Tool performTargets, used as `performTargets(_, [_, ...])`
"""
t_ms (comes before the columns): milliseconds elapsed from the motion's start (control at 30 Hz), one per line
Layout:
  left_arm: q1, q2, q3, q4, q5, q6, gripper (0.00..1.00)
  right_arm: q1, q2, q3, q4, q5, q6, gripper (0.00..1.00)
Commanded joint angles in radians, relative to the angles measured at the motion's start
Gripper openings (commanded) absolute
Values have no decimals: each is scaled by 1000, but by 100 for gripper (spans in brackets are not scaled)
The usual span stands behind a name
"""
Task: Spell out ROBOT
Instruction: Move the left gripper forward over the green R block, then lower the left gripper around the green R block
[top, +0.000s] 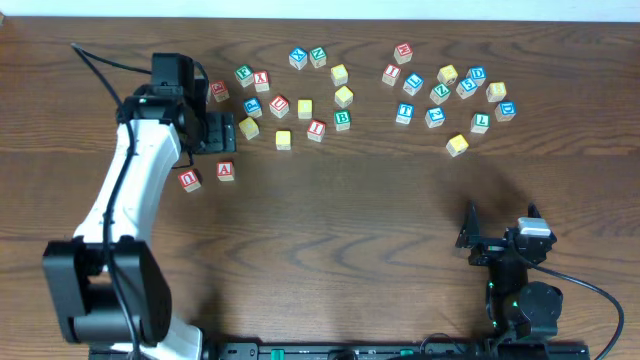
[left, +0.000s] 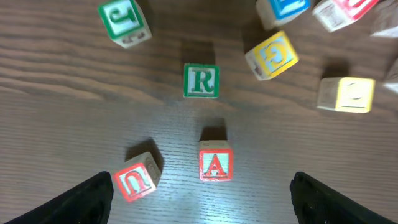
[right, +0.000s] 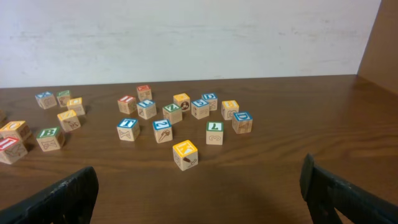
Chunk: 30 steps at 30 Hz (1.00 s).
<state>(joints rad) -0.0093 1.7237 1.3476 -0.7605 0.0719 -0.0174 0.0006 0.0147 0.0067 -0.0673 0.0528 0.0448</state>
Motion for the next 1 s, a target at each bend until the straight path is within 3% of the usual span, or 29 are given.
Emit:
performTargets(0, [4,61,-11,6,-13,21,90,0,-6,-2,-4,8,10,99])
performTargets(300, [5,100,-10,58,-12,26,91,0,-6,-2,-4,8,10,99])
performTargets(500, [6,106,-5,66,-13,44,100,0,-6,-2,-4,8,10,99])
performTargets(967, [11,239,116,17,-13,52,100,0,-6,-1,-4,8,10,99])
